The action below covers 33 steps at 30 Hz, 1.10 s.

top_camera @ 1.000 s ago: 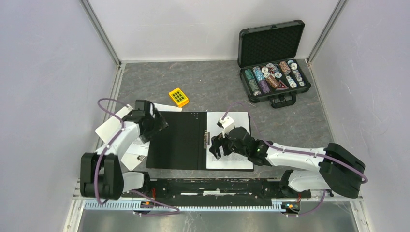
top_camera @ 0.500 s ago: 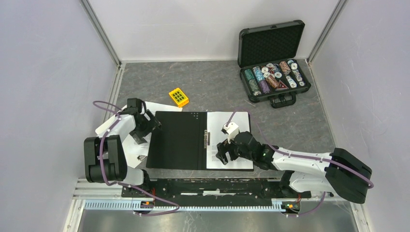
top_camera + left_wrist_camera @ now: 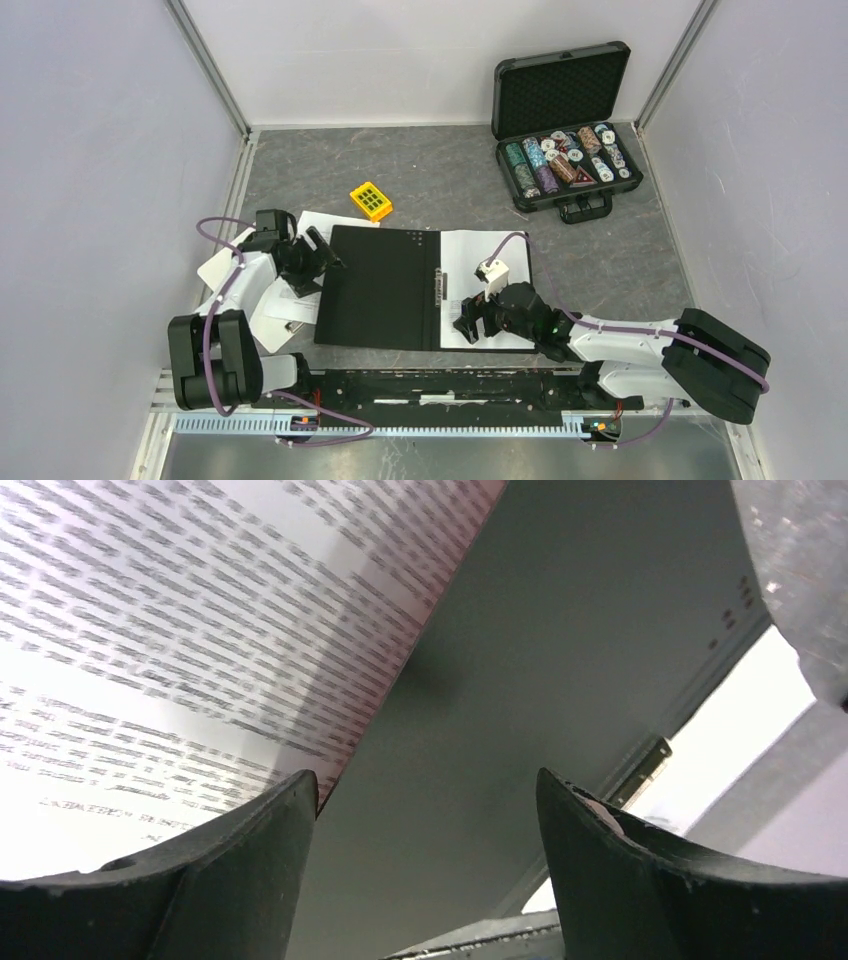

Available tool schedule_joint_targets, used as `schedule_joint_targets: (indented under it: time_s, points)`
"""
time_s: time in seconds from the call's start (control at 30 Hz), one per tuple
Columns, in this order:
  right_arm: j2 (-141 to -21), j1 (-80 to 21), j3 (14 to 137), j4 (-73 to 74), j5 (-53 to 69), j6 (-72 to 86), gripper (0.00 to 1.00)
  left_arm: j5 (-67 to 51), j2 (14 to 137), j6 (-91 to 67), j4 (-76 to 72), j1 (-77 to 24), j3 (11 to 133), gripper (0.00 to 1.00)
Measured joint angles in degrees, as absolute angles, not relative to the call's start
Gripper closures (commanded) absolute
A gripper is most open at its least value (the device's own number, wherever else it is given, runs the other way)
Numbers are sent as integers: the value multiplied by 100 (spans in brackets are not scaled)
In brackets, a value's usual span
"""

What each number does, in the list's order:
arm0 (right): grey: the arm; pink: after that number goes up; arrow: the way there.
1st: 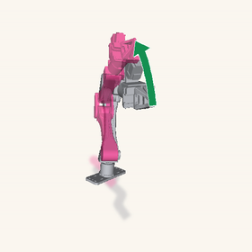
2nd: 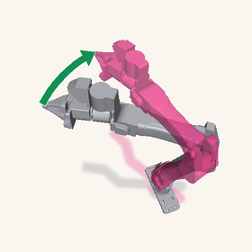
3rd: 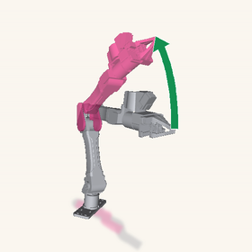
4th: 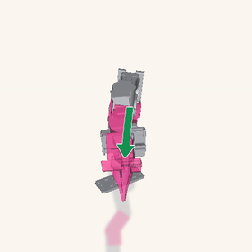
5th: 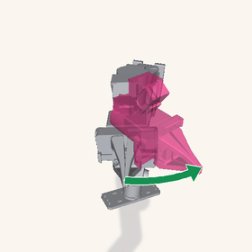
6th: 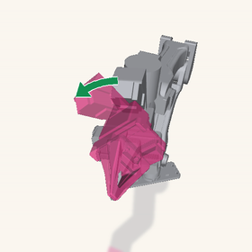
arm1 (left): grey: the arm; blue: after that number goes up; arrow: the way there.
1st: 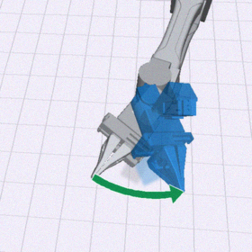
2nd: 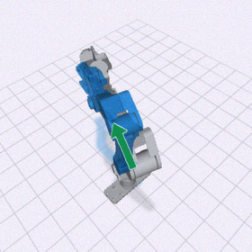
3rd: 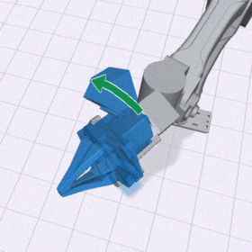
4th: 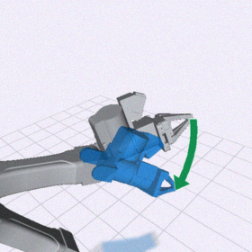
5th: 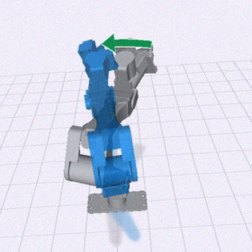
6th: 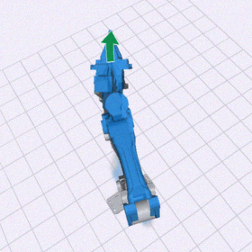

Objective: Put the files into the folder

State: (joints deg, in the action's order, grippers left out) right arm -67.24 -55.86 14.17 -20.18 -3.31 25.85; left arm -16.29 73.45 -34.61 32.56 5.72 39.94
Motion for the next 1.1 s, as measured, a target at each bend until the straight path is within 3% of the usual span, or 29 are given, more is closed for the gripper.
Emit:
schedule_joint_targets:
  time_s: [0.17,0.47,0.7,1.1]
  points:
    - [-6761,-5586,1264,-2386,-349,2700,14,-2311,7037,-3479,3175,580,3992,22]
    - [-6759,-5581,1177,-2576,-344,2755,12,-3907,6250,-3750,2582,589,3988,18]
    - [-6228,-5581,1409,-1559,-454,2731,8,-5164,6086,-4936,1162,443,3824,17]
    - [-4552,-5581,3192,482,-1483,2613,2,-5371,6355,-5706,178,-1387,4827,13]
